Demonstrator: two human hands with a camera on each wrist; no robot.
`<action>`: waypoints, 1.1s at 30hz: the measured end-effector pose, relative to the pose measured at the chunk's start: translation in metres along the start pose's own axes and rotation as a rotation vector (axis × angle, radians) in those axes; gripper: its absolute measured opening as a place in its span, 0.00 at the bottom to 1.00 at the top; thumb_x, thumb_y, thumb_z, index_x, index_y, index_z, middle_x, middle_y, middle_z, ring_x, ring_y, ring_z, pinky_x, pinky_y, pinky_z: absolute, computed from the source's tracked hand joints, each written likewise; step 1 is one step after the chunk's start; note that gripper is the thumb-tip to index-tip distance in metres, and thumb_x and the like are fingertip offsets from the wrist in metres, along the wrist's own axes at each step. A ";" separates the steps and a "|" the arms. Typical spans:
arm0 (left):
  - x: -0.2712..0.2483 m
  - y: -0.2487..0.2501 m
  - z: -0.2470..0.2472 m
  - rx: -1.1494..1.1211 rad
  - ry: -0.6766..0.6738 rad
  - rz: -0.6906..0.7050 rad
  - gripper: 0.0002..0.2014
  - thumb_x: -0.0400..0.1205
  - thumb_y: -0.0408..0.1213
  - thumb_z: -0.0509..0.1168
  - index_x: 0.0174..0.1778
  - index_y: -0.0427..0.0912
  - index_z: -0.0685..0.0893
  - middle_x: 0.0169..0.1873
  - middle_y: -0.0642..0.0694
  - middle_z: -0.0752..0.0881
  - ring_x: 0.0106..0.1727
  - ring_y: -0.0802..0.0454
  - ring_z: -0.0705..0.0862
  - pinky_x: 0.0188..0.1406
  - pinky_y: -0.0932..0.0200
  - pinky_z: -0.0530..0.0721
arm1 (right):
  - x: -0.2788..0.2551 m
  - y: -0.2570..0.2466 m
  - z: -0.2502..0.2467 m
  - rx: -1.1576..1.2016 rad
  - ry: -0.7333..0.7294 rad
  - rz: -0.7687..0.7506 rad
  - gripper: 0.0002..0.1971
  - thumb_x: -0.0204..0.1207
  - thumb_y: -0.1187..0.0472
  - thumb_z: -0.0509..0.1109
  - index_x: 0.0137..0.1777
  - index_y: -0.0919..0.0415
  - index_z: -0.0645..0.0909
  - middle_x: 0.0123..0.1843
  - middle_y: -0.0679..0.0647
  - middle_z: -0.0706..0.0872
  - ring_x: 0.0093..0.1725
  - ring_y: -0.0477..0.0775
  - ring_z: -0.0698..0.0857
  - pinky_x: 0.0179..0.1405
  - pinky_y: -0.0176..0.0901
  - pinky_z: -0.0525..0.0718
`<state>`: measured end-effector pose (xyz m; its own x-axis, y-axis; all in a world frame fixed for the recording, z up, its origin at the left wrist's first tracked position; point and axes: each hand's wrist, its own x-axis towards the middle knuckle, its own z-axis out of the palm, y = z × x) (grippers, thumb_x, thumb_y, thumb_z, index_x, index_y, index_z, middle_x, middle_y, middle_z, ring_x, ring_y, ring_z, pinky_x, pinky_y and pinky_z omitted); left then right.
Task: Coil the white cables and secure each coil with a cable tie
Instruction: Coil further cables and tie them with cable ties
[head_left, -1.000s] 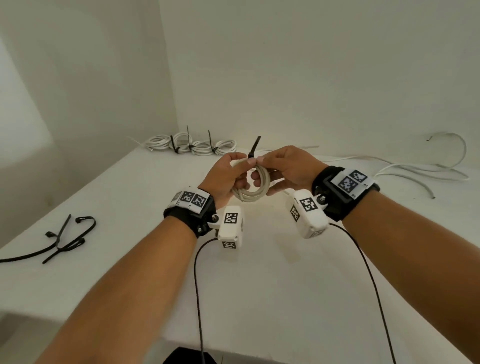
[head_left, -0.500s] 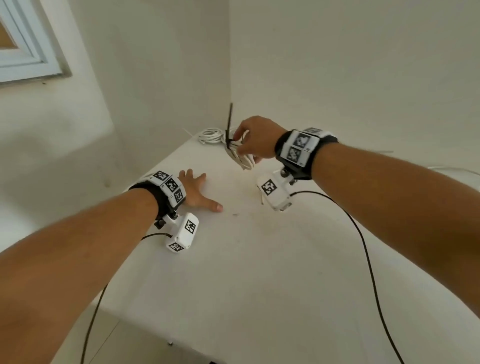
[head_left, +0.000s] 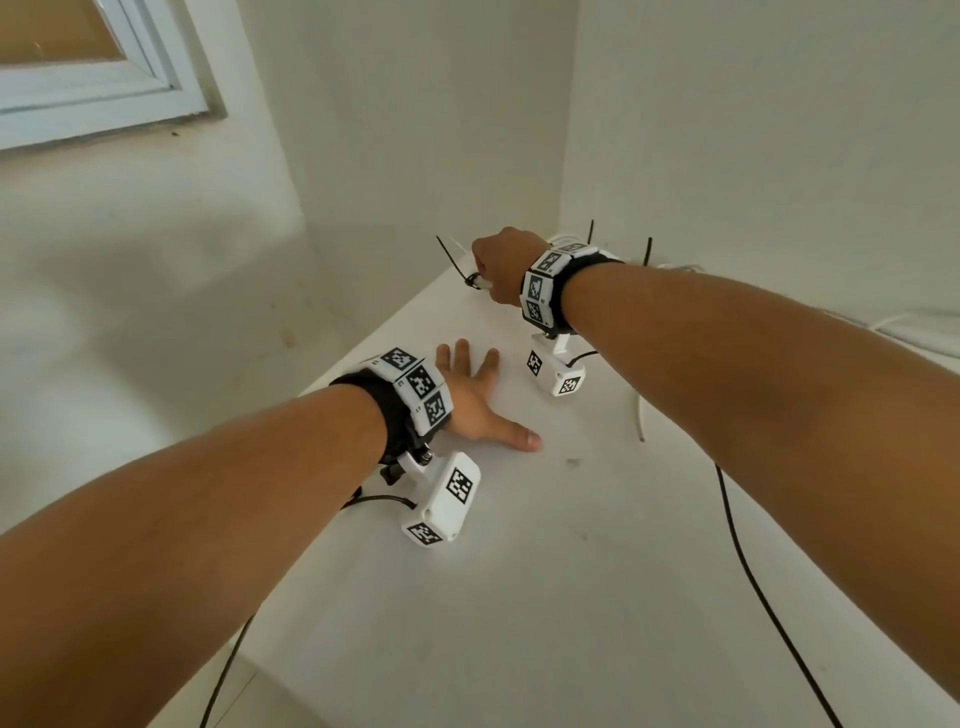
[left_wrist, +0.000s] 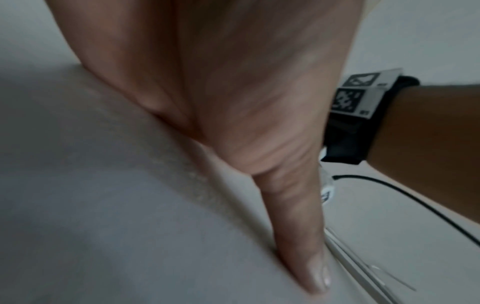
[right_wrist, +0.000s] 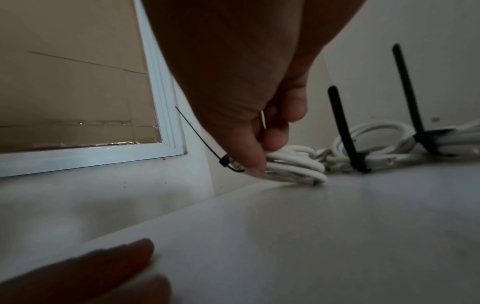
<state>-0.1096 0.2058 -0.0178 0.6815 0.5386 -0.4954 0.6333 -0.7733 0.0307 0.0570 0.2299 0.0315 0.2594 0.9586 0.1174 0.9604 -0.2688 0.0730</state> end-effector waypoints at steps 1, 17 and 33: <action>0.000 0.000 -0.001 -0.003 -0.005 0.002 0.65 0.66 0.80 0.63 0.85 0.53 0.29 0.84 0.40 0.27 0.85 0.37 0.29 0.82 0.33 0.41 | 0.004 -0.003 0.003 -0.001 -0.020 -0.009 0.14 0.76 0.62 0.73 0.59 0.63 0.80 0.55 0.61 0.86 0.52 0.64 0.86 0.43 0.47 0.80; 0.000 -0.002 -0.002 -0.034 0.008 0.003 0.67 0.65 0.78 0.66 0.85 0.53 0.30 0.84 0.40 0.28 0.85 0.37 0.29 0.82 0.34 0.39 | -0.038 0.016 -0.007 0.137 -0.106 -0.088 0.14 0.77 0.66 0.70 0.60 0.57 0.88 0.62 0.53 0.89 0.64 0.56 0.84 0.64 0.43 0.78; -0.020 0.006 -0.001 -0.026 0.068 -0.038 0.60 0.71 0.75 0.64 0.87 0.52 0.34 0.86 0.41 0.33 0.86 0.38 0.34 0.83 0.35 0.44 | -0.182 0.091 0.004 -0.004 -0.219 0.064 0.04 0.77 0.61 0.72 0.49 0.50 0.85 0.53 0.50 0.87 0.57 0.56 0.84 0.53 0.45 0.81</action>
<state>-0.1187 0.1907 -0.0069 0.6799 0.5894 -0.4363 0.6677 -0.7436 0.0361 0.0973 0.0310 0.0129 0.3358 0.9370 -0.0960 0.9411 -0.3295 0.0761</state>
